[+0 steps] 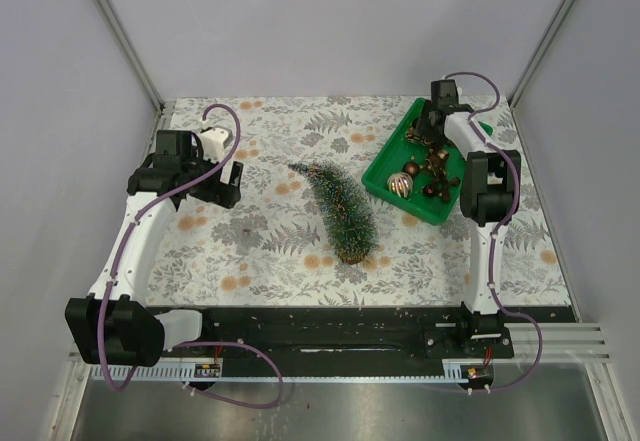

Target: Decorate the small christmas tree

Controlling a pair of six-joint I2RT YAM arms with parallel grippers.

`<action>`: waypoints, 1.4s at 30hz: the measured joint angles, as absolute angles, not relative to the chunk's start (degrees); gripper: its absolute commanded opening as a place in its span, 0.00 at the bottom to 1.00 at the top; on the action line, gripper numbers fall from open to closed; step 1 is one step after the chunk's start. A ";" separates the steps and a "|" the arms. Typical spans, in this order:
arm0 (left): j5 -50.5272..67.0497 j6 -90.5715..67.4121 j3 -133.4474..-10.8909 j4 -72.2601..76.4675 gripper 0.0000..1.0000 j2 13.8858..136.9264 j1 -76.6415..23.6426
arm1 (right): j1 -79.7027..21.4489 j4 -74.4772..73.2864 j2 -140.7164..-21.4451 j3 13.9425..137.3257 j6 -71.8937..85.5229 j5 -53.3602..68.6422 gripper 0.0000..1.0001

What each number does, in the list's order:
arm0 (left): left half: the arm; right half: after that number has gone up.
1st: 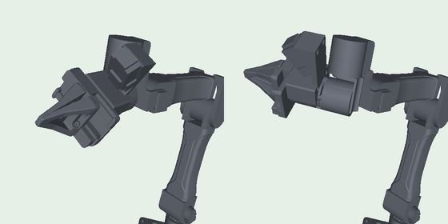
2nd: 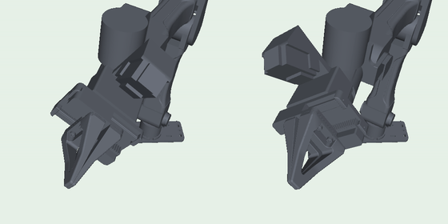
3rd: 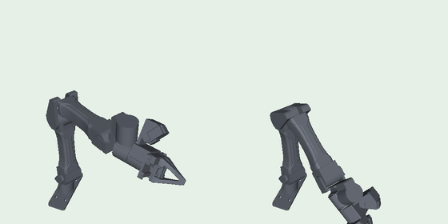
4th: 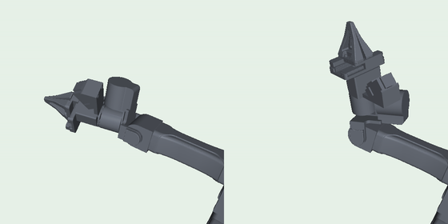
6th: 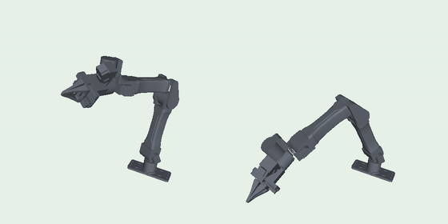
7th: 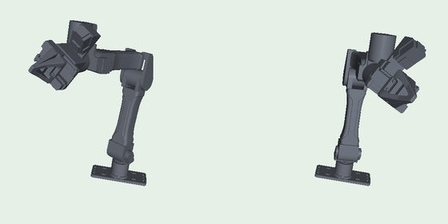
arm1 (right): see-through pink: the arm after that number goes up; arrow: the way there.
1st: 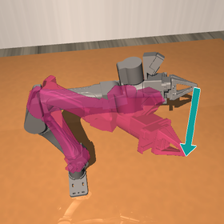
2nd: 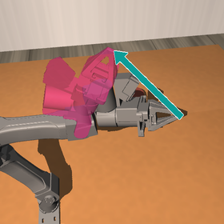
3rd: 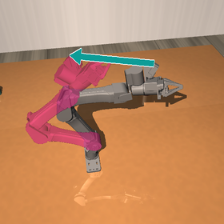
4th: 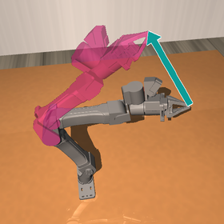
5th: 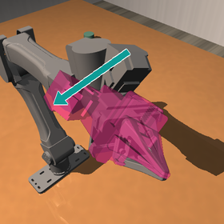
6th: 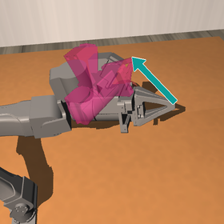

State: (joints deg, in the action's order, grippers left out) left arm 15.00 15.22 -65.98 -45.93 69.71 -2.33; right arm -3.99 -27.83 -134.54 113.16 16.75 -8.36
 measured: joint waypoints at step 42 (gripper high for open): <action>15.05 15.16 -64.36 -45.39 0.99 69.71 -2.33 | -0.80 -31.38 -136.94 116.01 18.61 -8.99 0.37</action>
